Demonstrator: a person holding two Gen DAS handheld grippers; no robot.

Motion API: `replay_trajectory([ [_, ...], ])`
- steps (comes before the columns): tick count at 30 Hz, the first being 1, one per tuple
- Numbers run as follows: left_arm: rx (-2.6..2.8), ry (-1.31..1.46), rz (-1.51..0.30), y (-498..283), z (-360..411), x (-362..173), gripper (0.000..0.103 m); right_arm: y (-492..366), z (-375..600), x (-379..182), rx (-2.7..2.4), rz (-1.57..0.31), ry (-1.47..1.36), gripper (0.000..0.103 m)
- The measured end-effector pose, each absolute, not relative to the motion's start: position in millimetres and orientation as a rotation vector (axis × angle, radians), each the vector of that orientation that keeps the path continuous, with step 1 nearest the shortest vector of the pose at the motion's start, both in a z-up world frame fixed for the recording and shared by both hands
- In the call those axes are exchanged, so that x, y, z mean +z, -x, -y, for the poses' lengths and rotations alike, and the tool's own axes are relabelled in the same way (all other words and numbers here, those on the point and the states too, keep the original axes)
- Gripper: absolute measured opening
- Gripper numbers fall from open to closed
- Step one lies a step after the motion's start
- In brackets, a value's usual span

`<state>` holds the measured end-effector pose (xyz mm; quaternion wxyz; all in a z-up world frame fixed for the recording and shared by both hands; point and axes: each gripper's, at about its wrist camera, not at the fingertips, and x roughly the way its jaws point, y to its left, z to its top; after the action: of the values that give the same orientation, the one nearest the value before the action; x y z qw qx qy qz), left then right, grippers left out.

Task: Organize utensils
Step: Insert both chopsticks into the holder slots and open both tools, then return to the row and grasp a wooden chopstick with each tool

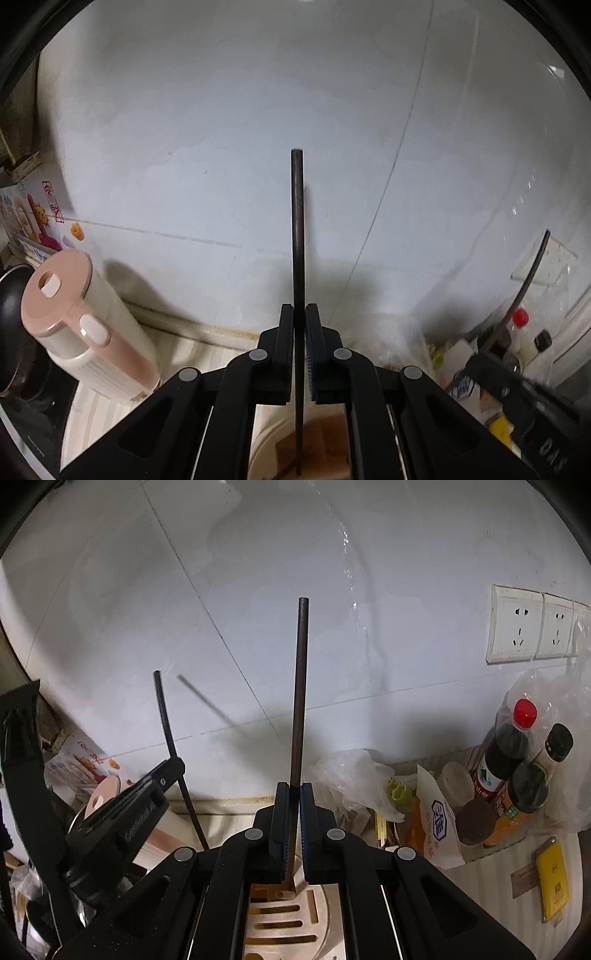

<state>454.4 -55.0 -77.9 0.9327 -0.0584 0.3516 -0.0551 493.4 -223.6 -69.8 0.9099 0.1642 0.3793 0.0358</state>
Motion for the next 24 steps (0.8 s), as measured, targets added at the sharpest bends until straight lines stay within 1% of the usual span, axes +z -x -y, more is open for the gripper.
replay_trajectory([
  [7, -0.141, 0.087, -0.762, -434.4, 50.4, -79.5, 0.005, -492.3, 217.6, -82.4, 0.129, -0.853, -0.318, 0.006],
  [9, -0.138, 0.081, -0.773, -426.4, 49.9, -72.9, 0.008, -493.3, 213.0, -86.9, 0.162, -0.895, -0.305, 0.006],
  [11, -0.143, 0.085, -0.787, -415.5, 49.3, -60.0, 0.010, -489.9, 213.3, -85.8, 0.168, -0.913, -0.309, 0.009],
  [13, -0.126, 0.075, -0.776, -402.7, 48.4, -47.6, 0.026, -482.9, 217.1, -79.2, 0.184, -0.909, -0.336, 0.023],
  [14, -0.114, 0.073, -0.763, -394.2, 45.9, -39.7, 0.052, -478.2, 220.0, -74.8, 0.182, -0.896, -0.344, 0.038],
  [15, -0.101, 0.075, -0.752, -387.8, 42.9, -34.8, 0.080, -475.0, 221.4, -71.2, 0.178, -0.888, -0.346, 0.045],
  [16, -0.082, 0.084, -0.729, -377.3, 37.5, -28.2, 0.089, -467.3, 224.8, -63.6, 0.174, -0.872, -0.350, 0.046],
  [17, -0.072, 0.087, -0.711, -369.8, 34.4, -24.7, 0.094, -461.0, 227.9, -59.0, 0.173, -0.859, -0.353, 0.046],
  [19, -0.048, 0.078, -0.699, -355.4, 29.7, -21.0, 0.096, -444.2, 234.6, -48.5, 0.156, -0.834, -0.347, 0.049],
  [20, -0.027, 0.061, -0.701, -346.7, 28.5, -22.2, 0.103, -435.2, 237.9, -44.1, 0.144, -0.823, -0.341, 0.053],
  [21, -0.009, 0.047, -0.707, -340.7, 27.9, -24.5, 0.103, -425.8, 240.3, -40.5, 0.126, -0.814, -0.332, 0.060],
  [22, 0.004, 0.039, -0.716, -336.3, 27.3, -26.9, 0.103, -419.8, 243.1, -38.9, 0.115, -0.806, -0.329, 0.063],
  [24, 0.009, 0.032, -0.748, -325.1, 25.5, -37.8, 0.103, -396.4, 250.4, -38.6, 0.090, -0.781, -0.329, 0.081],
])
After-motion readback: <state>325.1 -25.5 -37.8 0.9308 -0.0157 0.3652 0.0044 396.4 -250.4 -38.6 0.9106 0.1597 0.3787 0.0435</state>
